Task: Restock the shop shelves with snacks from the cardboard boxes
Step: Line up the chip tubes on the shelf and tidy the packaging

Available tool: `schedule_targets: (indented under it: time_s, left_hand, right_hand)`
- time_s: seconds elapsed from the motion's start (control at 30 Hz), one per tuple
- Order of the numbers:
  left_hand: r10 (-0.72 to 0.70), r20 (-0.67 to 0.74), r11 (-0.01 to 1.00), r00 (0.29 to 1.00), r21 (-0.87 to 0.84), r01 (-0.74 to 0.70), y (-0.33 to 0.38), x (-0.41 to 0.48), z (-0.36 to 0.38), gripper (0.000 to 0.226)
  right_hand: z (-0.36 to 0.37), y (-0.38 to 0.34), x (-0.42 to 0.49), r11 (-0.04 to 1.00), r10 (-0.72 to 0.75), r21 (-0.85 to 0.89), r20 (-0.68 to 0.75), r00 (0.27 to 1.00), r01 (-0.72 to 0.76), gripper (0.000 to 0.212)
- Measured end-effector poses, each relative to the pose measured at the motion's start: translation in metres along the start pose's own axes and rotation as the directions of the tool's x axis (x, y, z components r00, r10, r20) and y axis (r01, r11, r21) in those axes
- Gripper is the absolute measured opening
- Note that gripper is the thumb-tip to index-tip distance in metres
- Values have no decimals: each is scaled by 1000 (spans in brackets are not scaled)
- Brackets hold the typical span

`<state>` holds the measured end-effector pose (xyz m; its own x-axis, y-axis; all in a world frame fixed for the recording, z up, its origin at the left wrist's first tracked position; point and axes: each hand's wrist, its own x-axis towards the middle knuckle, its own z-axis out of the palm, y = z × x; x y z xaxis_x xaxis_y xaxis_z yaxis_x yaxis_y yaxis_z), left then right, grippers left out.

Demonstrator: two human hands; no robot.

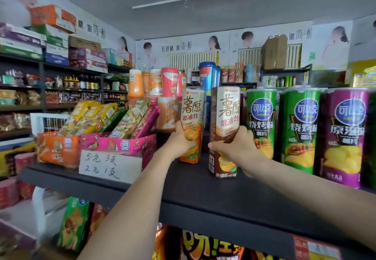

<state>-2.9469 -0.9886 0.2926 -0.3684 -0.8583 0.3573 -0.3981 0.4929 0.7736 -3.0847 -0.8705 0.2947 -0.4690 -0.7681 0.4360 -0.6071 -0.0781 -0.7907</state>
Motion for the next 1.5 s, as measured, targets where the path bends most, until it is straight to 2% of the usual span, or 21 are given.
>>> schedule_targets:
  time_s: [0.17,0.43,0.67,0.8,0.87,1.03,1.3,1.5]
  left_hand:
    - [-1,-39,999,999,51,3,-12,21,0,83]
    - [-95,-62,991,994,93,101,-16,32,-1,88]
    - [-142,-33,989,989,42,143,-14,31,-3,89]
    - [-177,-116,975,977,118,190,-15,26,2,118]
    - [-183,-166,966,969,151,208,-16,24,5,124]
    - [-242,-184,947,953,169,273,-13,26,4,94]
    - [-307,-237,924,922,159,349,-16,21,-4,84]
    - [-387,-288,885,876,150,441,3,13,-1,112]
  right_hand:
    - [5,0,6,999,-34,-27,-43,998,33,83]
    - [9,2,8,999,-37,-7,-54,998,37,84]
    - [2,4,4,976,21,211,119,993,-46,73]
    - [1,7,3,977,10,211,157,988,-43,81]
    - [2,9,4,977,-5,210,159,987,-29,81]
    - [8,9,5,983,-9,181,138,990,-17,69]
    - [26,5,9,987,-26,161,73,997,14,67]
    - [37,6,15,985,-12,170,92,996,-4,69]
